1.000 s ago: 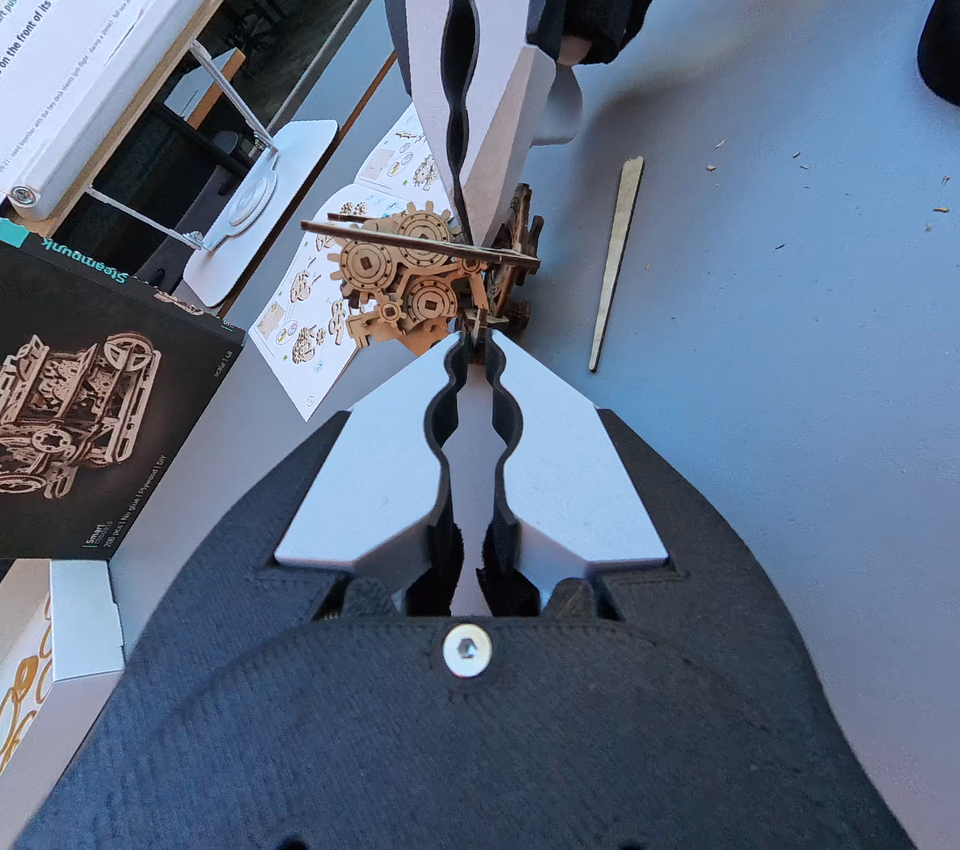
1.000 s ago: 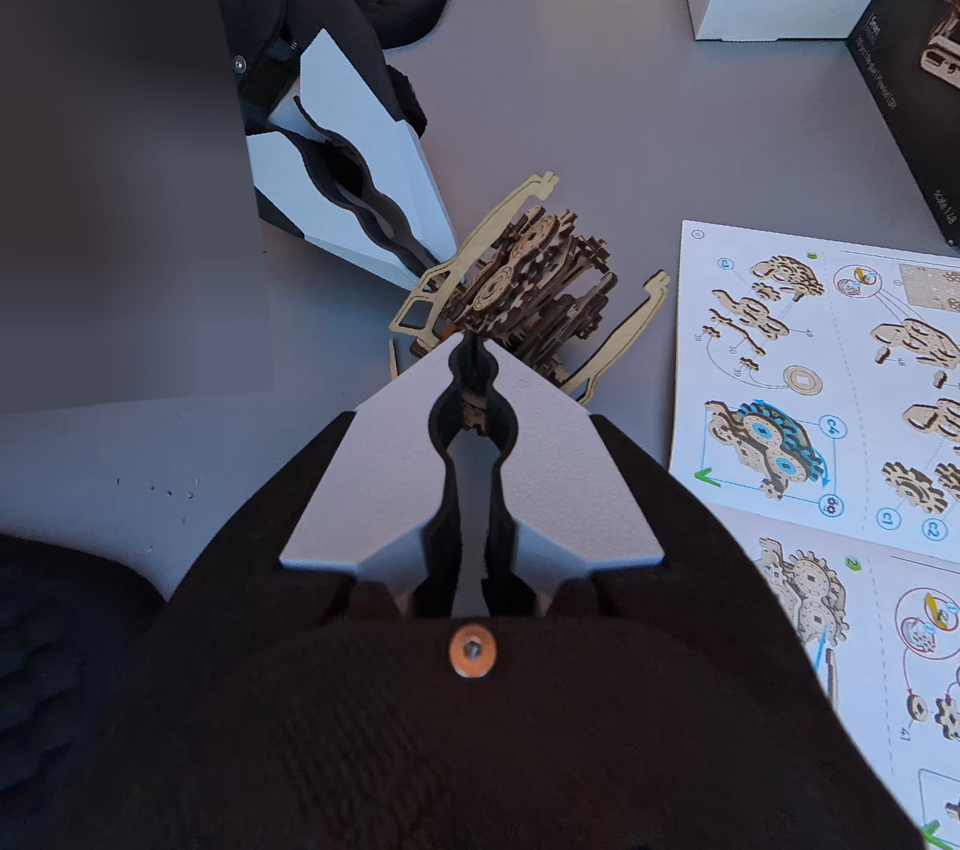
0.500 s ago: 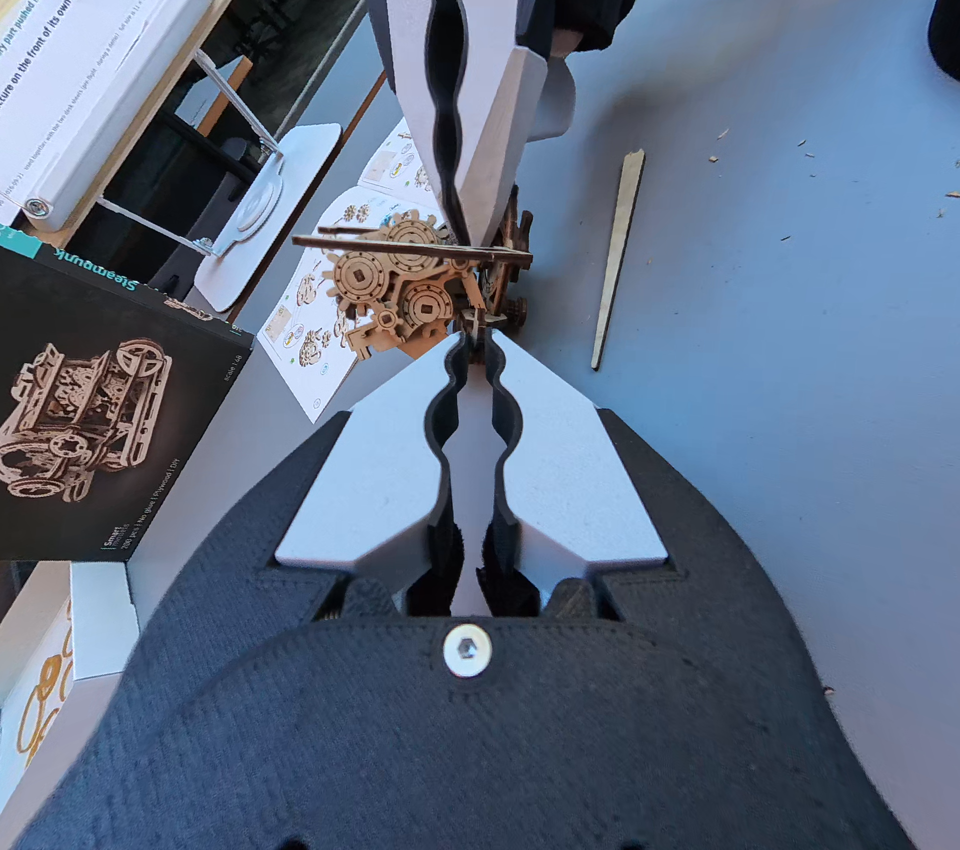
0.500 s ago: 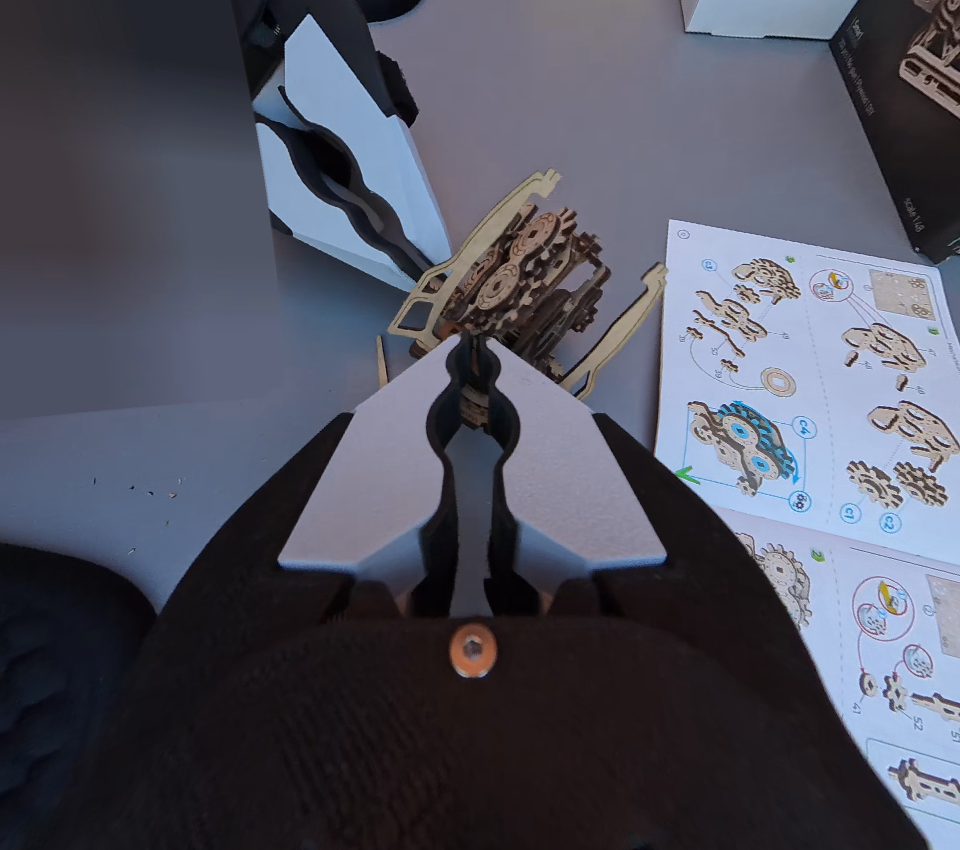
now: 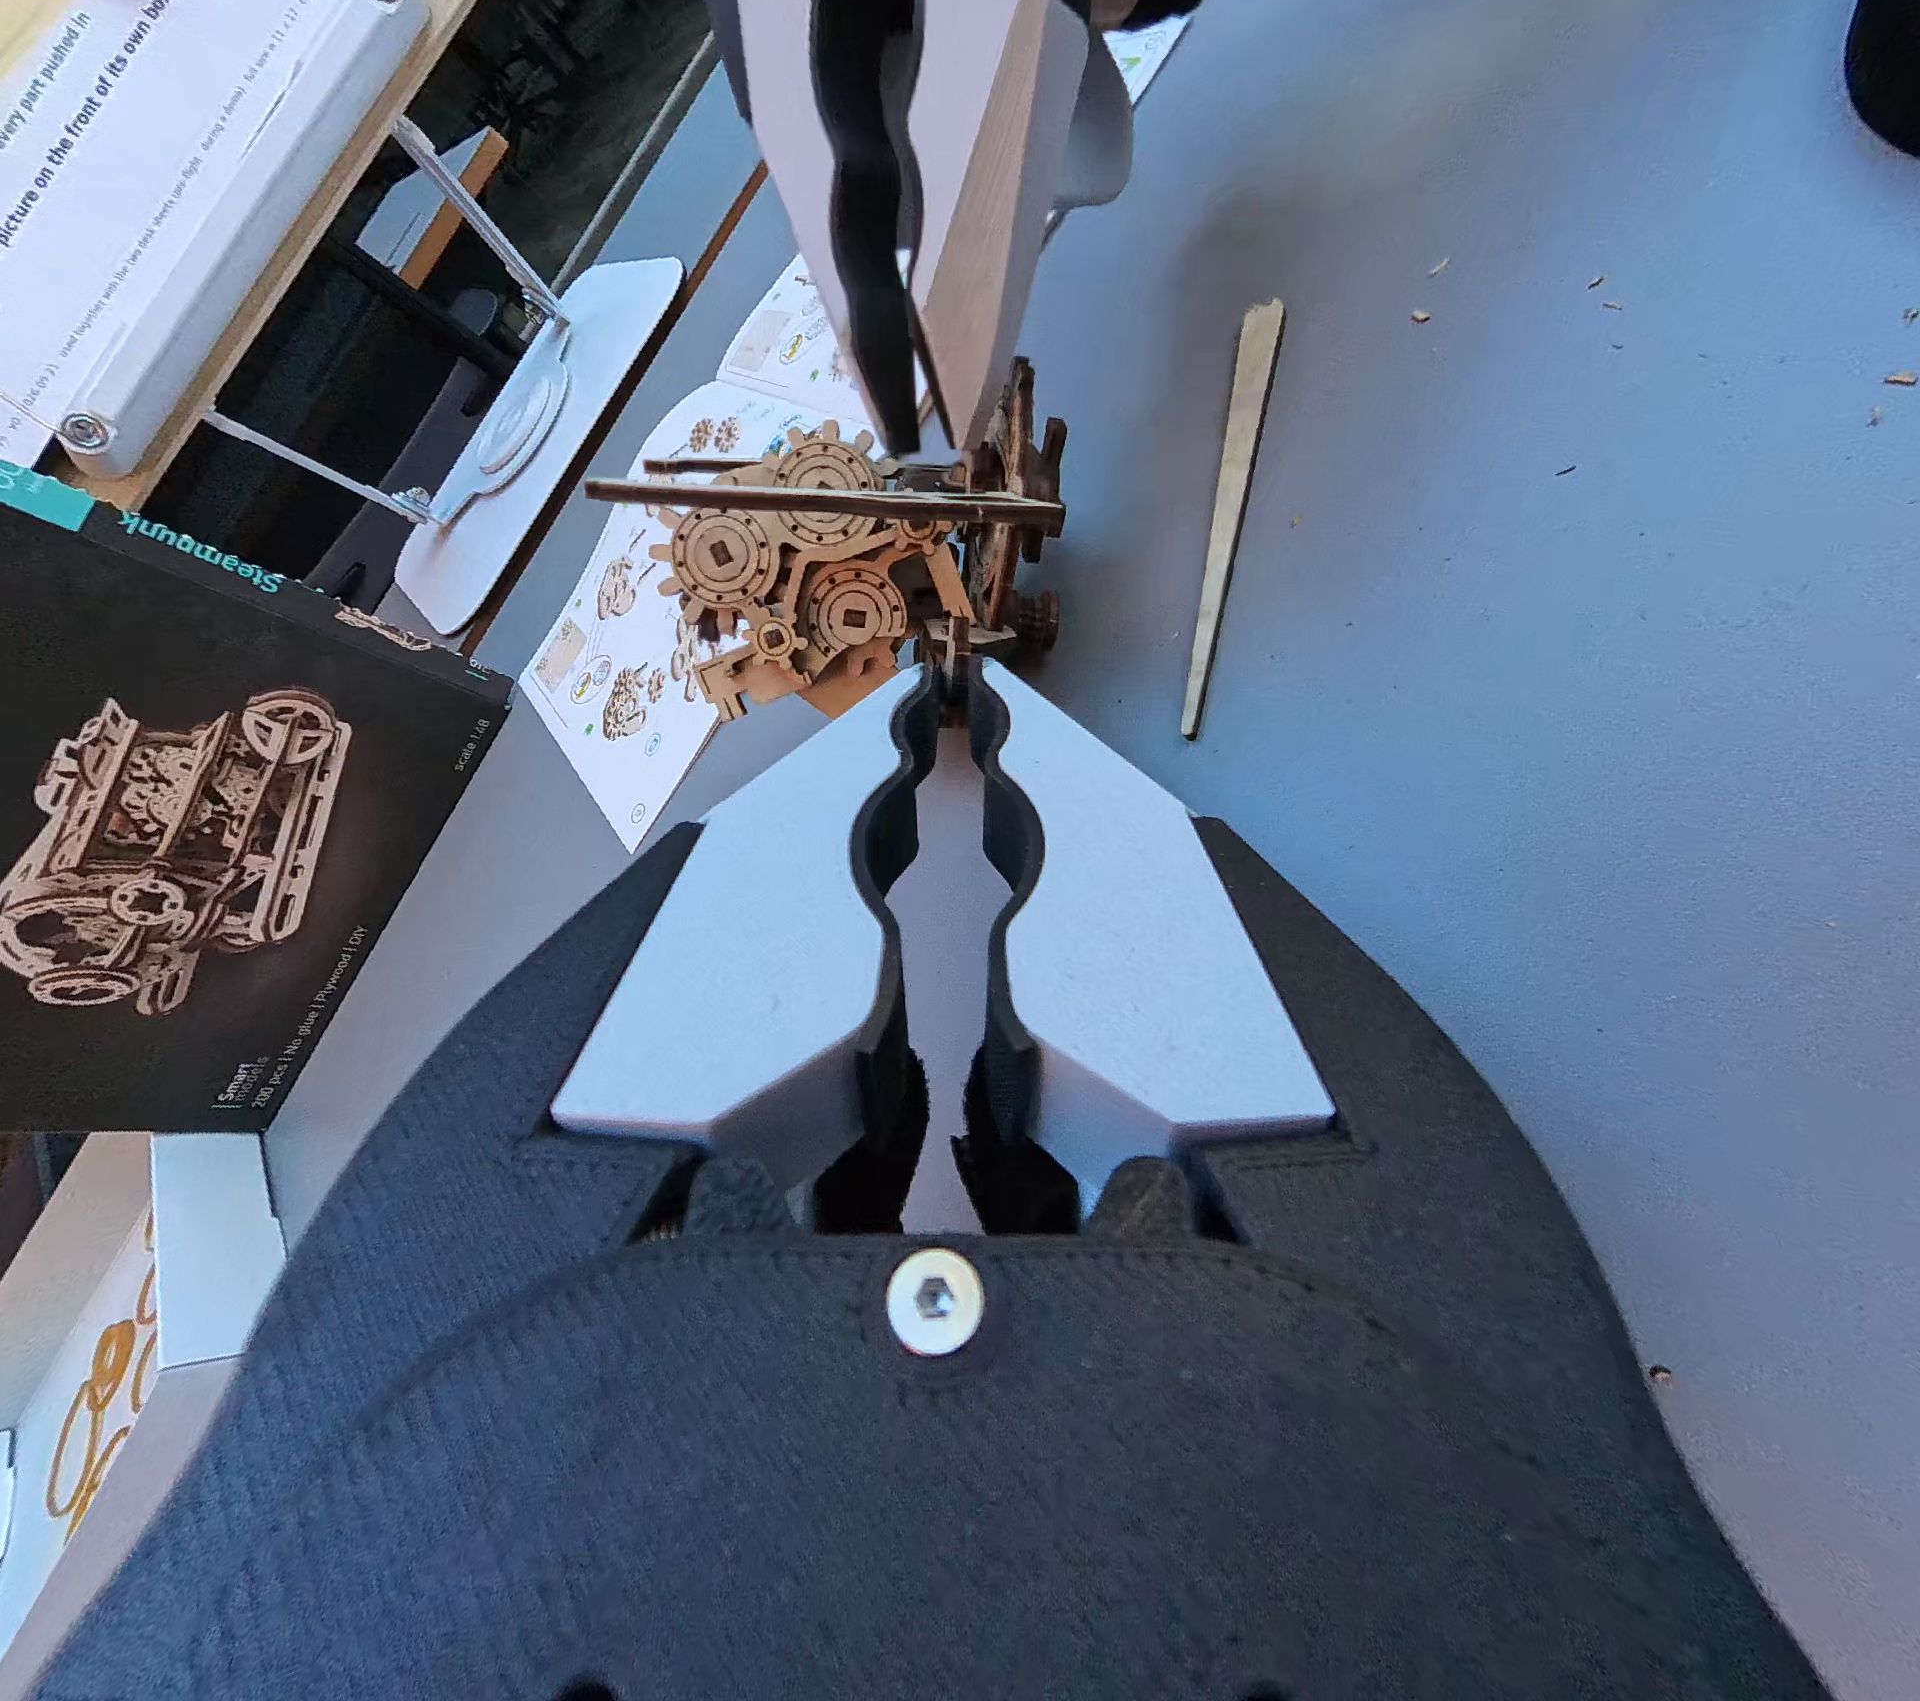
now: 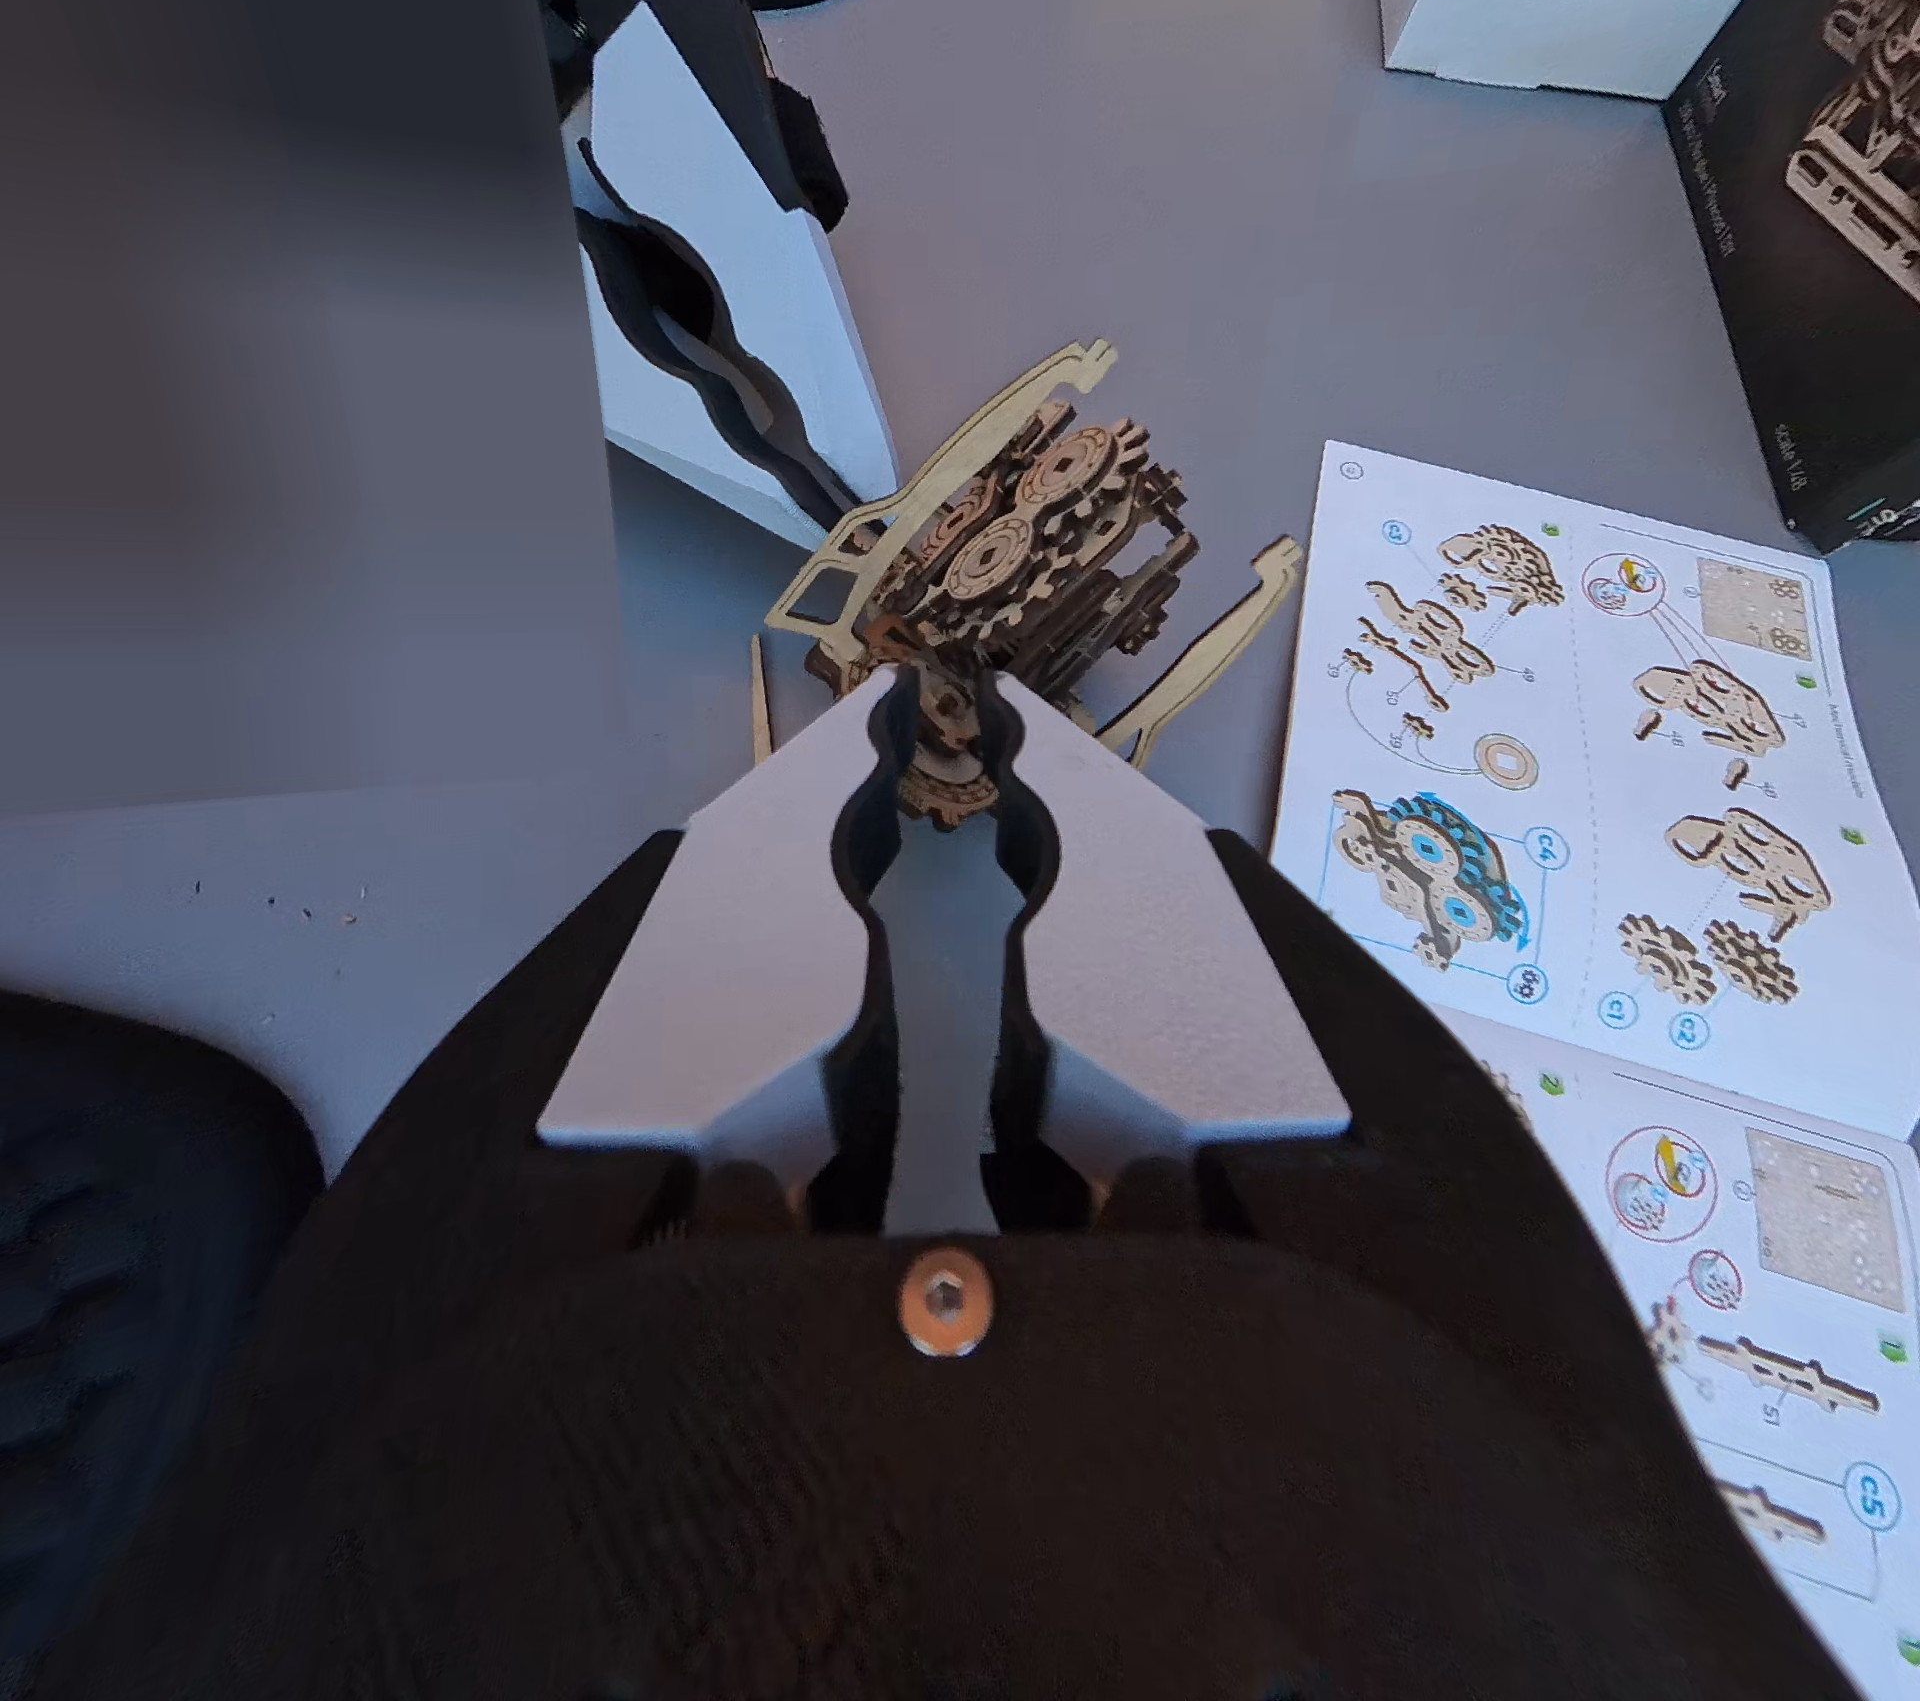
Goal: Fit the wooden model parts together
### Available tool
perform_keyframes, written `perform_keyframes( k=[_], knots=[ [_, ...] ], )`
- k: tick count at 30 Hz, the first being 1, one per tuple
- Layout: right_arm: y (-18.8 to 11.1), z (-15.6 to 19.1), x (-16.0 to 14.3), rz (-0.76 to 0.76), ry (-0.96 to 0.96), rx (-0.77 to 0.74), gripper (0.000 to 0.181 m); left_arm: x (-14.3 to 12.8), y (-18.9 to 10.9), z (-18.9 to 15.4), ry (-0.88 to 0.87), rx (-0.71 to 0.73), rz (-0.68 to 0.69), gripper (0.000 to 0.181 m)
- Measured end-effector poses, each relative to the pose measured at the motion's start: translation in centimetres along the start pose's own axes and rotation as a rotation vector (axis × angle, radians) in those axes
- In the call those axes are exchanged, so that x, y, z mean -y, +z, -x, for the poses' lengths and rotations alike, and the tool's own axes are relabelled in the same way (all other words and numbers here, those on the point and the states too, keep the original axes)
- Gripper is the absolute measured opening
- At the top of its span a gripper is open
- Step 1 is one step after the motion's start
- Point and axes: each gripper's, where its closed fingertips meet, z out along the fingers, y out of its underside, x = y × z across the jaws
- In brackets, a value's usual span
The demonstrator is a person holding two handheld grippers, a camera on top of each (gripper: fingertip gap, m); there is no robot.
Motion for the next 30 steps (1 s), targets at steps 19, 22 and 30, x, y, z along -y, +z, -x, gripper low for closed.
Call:
perform_keyframes(
  k=[19,22,30],
  knots=[
    [-0.2,-1.2,1.3,0.013,-0.531,-0.043,0.047,0.3,-0.2,-0.3,0.045,-0.02,-0.027,0.002],
    [0.1,-1.2,1.3,0.05,-0.573,-0.015,0.049,0.4,-0.2,-0.4,0.056,-0.028,-0.037,0.002],
    [0.2,-1.1,1.2,0.082,-0.628,0.031,0.037,0.5,-0.2,-0.4,0.064,-0.031,-0.045,0.002]
  ],
)
